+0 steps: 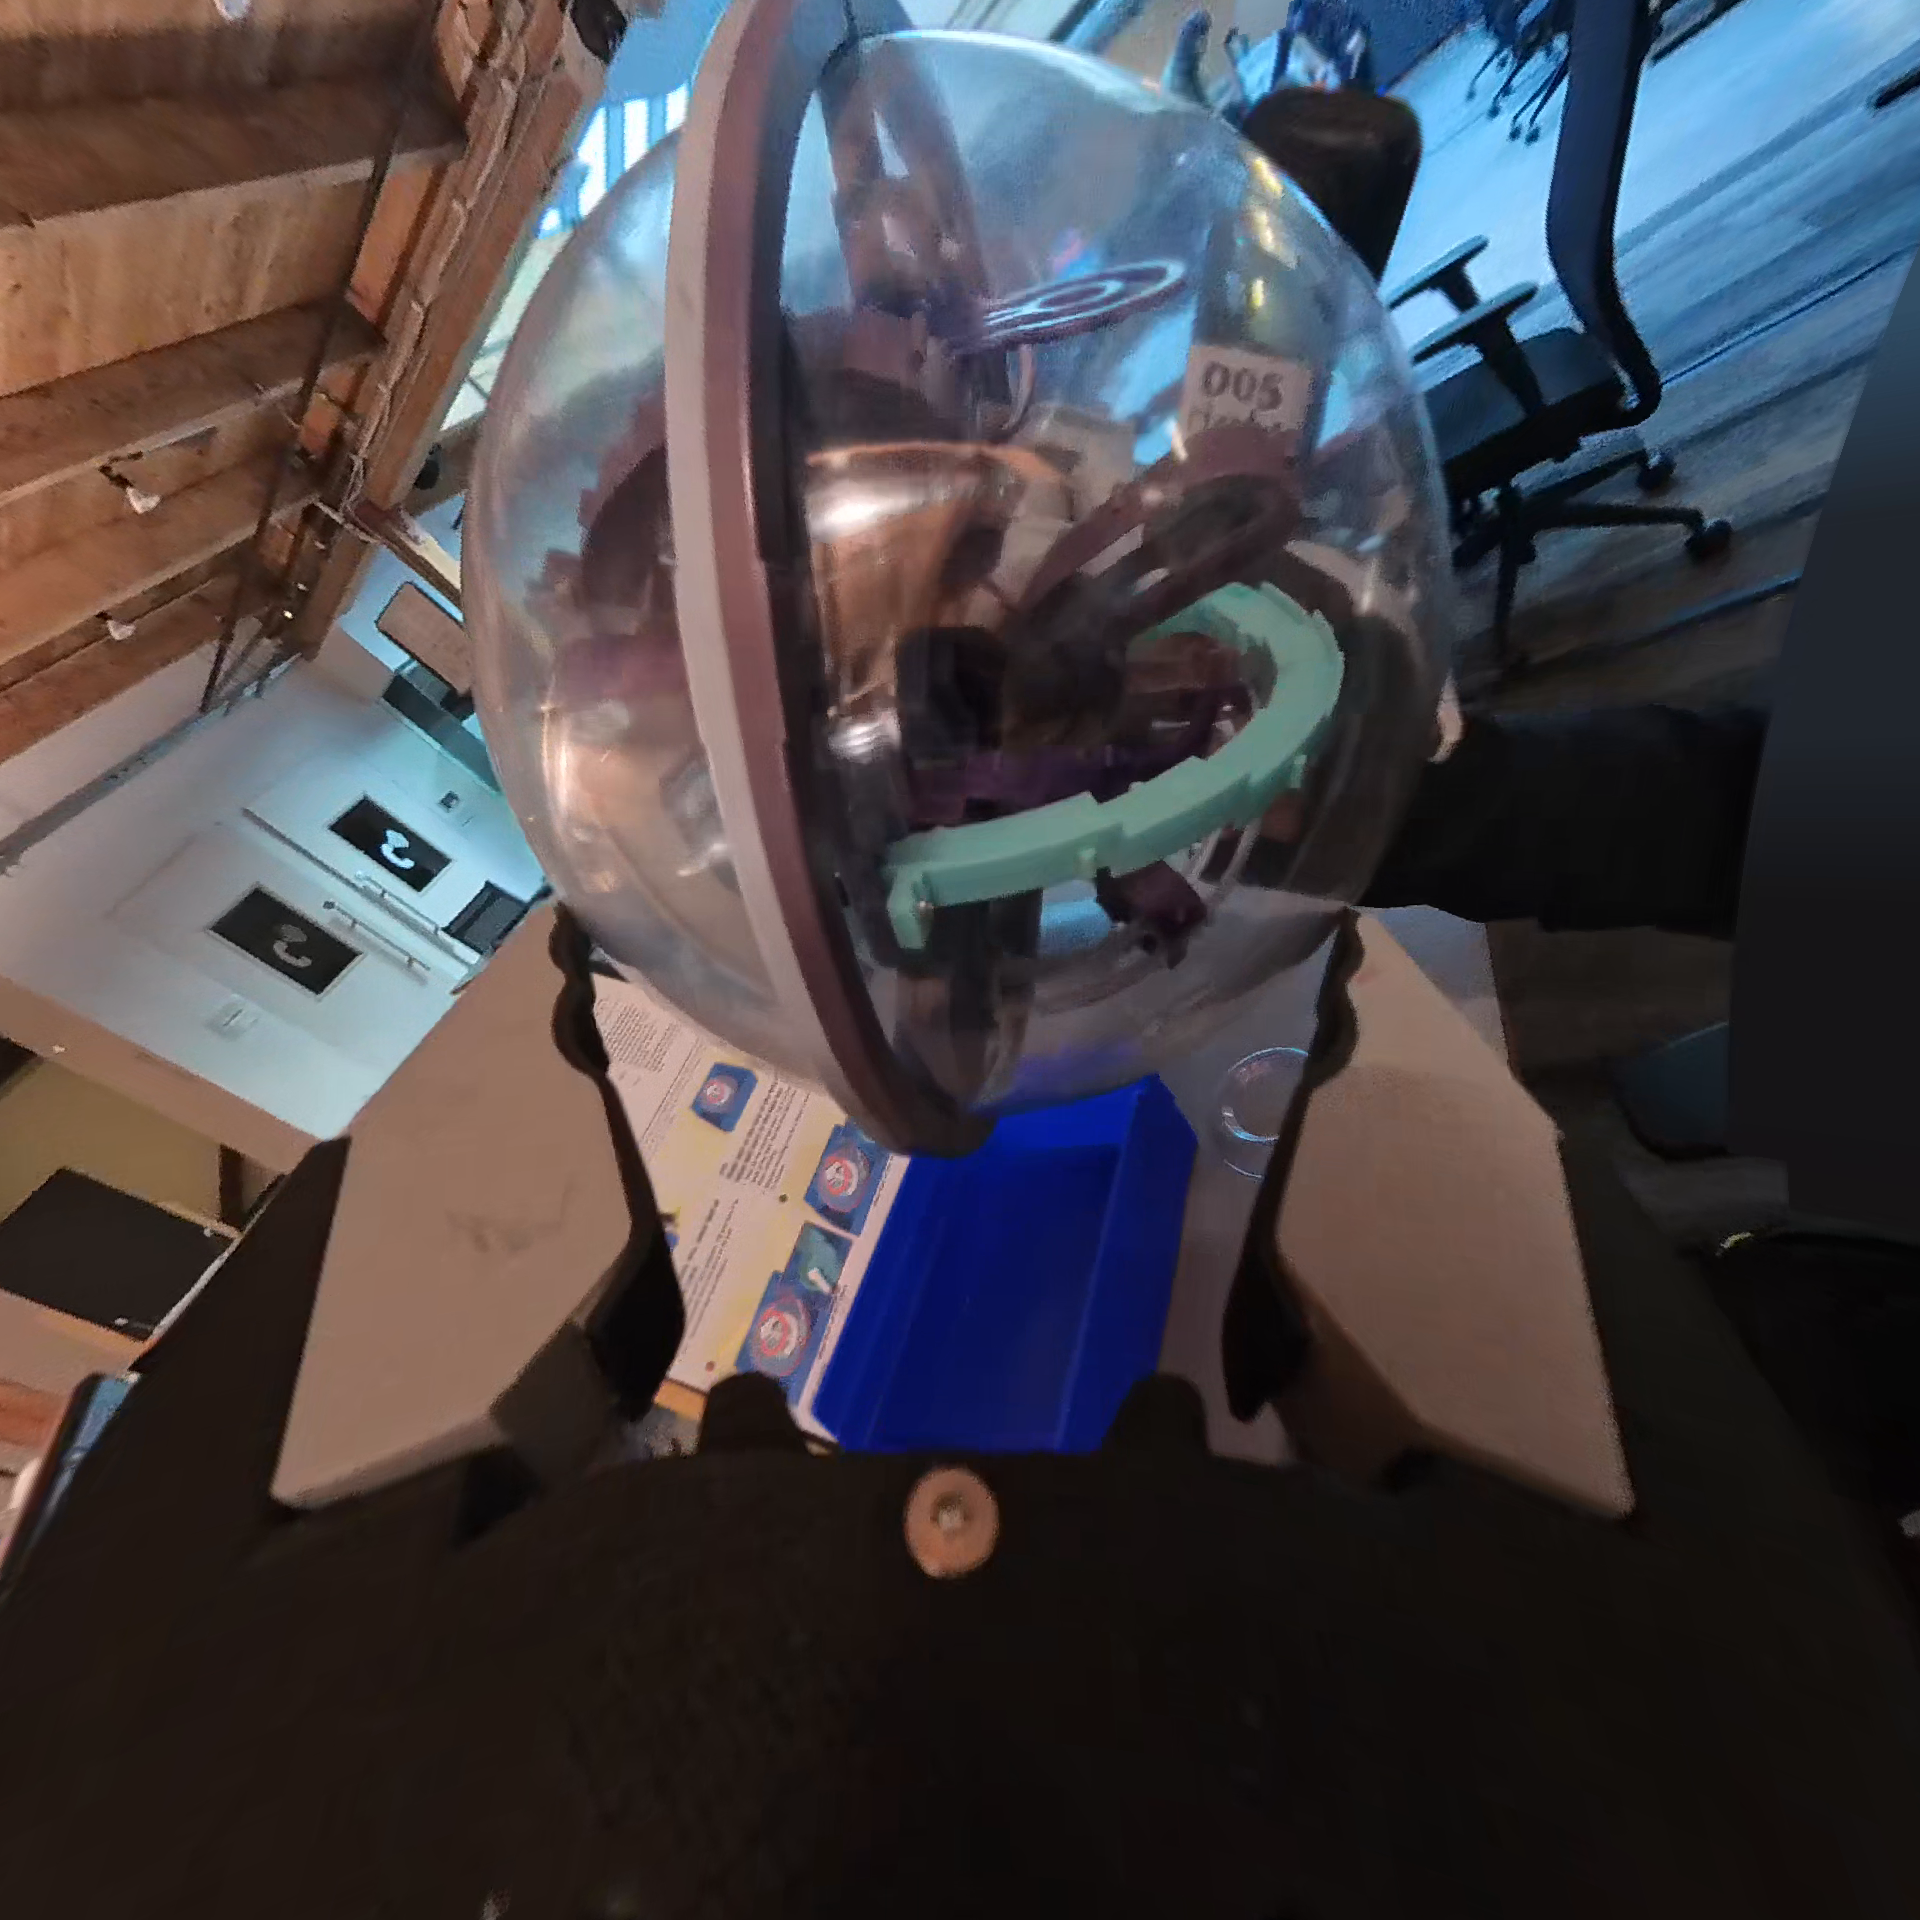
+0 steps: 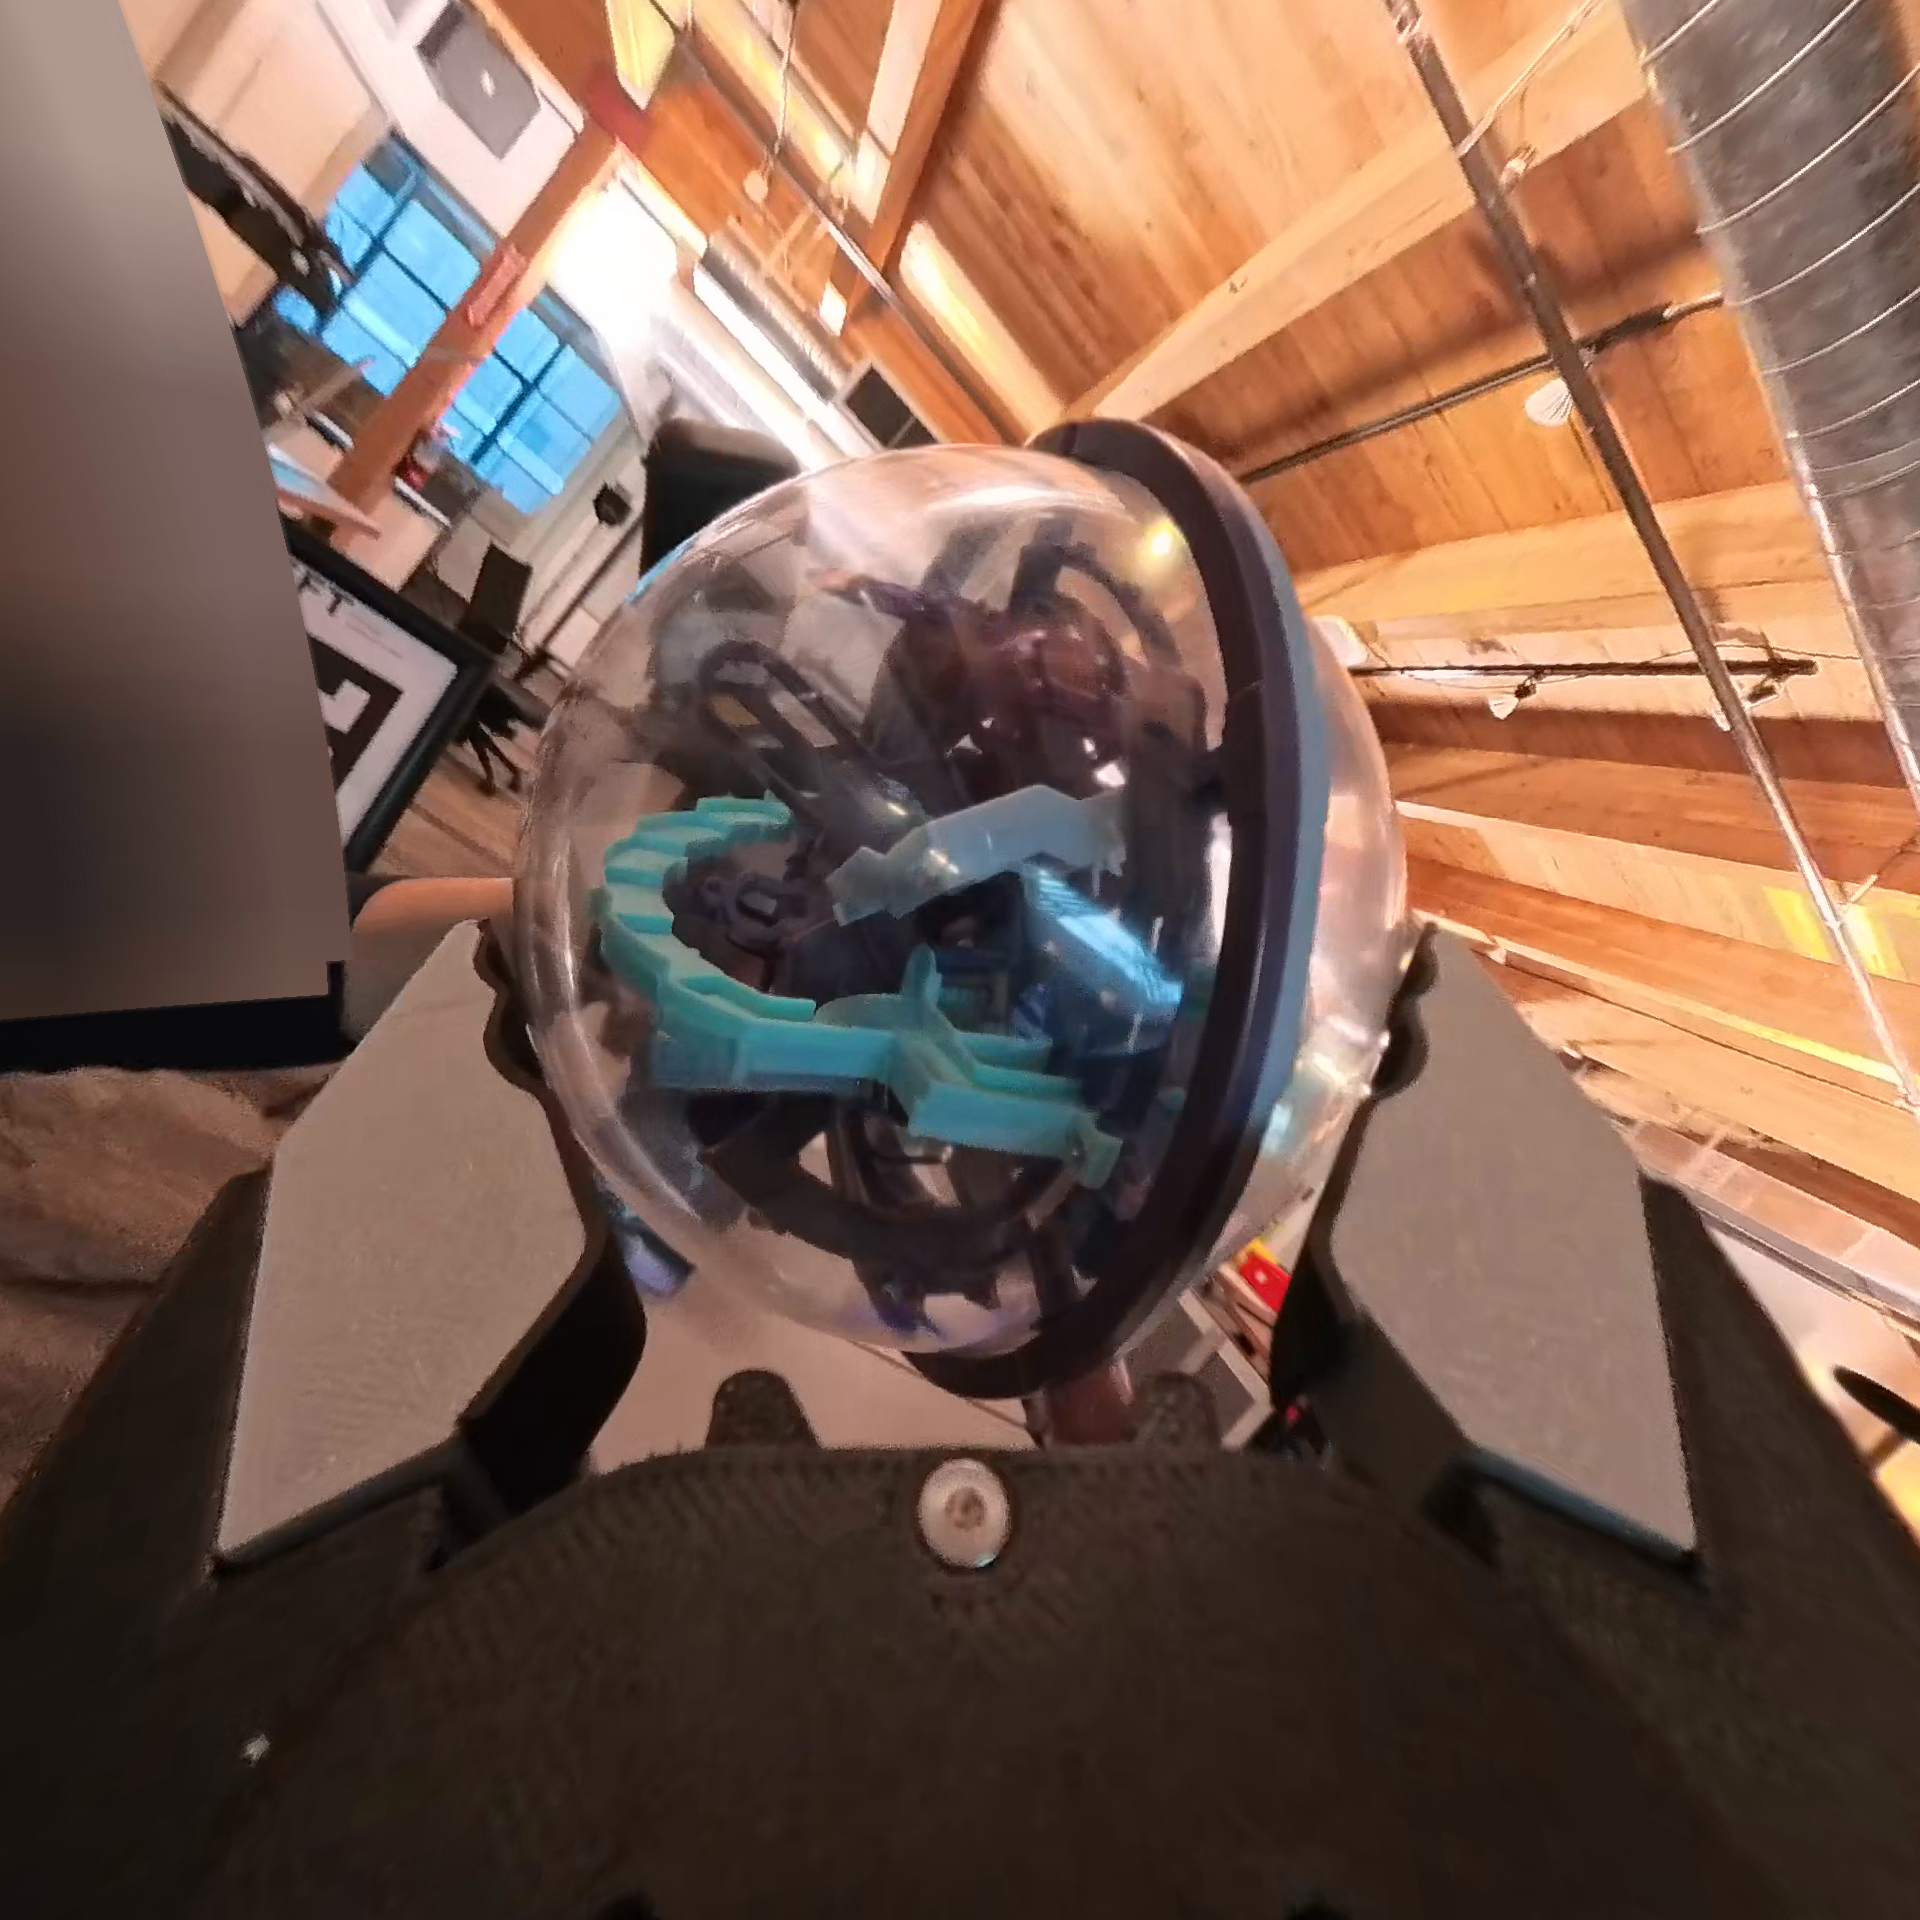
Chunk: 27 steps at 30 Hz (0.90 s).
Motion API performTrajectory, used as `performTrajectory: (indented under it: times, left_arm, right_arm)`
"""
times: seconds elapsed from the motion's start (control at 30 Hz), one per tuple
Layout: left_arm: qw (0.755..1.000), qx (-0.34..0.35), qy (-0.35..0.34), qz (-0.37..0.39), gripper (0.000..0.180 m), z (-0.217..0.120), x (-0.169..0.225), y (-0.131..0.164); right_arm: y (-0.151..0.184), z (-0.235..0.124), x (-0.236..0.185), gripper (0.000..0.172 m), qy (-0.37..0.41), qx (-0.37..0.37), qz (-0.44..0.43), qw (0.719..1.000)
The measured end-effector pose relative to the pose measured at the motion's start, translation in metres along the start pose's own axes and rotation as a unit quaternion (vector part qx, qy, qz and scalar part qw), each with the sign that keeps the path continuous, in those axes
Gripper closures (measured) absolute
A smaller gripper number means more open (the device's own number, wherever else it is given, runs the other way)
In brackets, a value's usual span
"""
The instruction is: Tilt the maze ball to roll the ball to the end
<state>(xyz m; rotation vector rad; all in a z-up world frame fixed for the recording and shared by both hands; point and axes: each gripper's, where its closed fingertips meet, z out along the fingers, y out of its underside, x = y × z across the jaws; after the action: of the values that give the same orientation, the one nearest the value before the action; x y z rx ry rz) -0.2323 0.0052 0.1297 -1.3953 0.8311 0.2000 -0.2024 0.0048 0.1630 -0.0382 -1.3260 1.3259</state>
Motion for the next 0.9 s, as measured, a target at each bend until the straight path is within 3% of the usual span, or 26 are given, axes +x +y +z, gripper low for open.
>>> performTrajectory:
  times: [0.37, 0.67, 0.9]
  left_arm:
    - [0.996, -0.088, -0.019, 0.027, 0.045, 0.002, -0.003, -0.041]
    - [0.994, -0.098, -0.006, -0.043, 0.045, 0.002, 0.006, -0.028]
    - [0.988, -0.097, 0.009, -0.116, 0.045, 0.0, 0.011, 0.002]
  right_arm:
    - [-0.024, -0.009, 0.013, 0.015, 0.004, 0.078, 0.053, 0.996]
    - [-0.014, -0.013, 0.008, 0.015, 0.016, 0.089, 0.116, 0.989]
    - [0.017, -0.013, 0.0, 0.015, 0.033, 0.073, 0.186, 0.979]
